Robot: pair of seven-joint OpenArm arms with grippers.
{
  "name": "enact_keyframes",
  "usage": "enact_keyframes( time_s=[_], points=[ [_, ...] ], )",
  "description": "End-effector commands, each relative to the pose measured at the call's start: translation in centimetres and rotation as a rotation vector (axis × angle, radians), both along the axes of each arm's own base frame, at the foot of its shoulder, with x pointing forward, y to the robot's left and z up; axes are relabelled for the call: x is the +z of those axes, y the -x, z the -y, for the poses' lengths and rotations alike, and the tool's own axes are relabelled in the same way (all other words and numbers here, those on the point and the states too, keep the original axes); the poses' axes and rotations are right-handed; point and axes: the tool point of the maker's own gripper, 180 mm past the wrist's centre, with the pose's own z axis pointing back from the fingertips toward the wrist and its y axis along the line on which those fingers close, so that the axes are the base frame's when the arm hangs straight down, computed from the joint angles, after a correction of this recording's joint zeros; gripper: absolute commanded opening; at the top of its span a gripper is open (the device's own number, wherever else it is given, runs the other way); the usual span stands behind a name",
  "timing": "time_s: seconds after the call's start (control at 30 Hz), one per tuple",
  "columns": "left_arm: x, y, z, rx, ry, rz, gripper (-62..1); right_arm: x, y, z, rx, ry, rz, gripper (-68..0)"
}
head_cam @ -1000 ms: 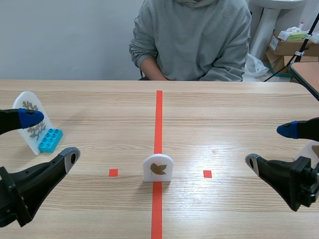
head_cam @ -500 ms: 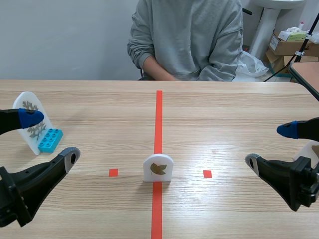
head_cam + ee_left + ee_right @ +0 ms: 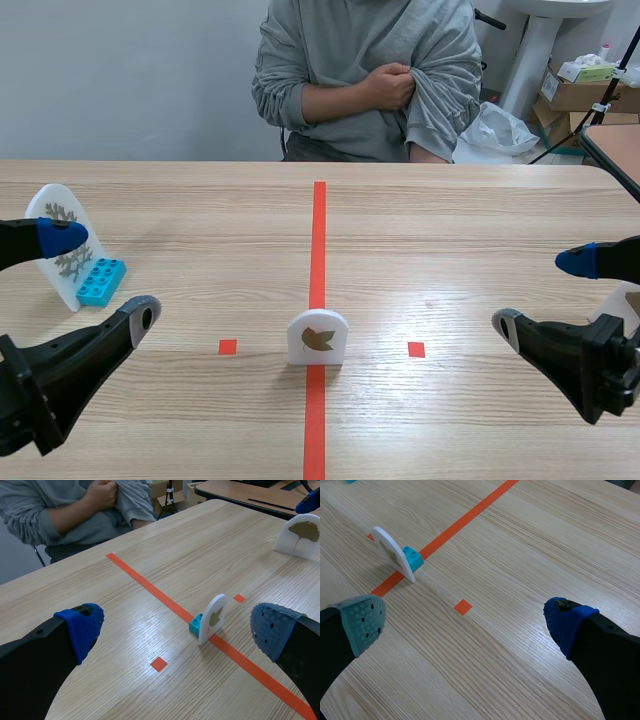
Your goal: Do the leaf sorting experiment
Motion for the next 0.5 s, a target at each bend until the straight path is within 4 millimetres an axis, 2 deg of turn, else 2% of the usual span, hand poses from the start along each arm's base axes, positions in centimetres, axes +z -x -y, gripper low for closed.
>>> enact_keyframes(
  time_s=[0.0,0.47],
  points=[
    [0.84,-0.02,0.41,-0.01,0.031,0.022,1.4,1.27,-0.38,-0.4,0.013,-0.023,0.038,0.4],
    [0.84,-0.02,0.41,-0.01,0.031,0.022,1.4,1.23,-0.52,-0.34,0.014,-0.014,0.036,0.4]
  ],
)
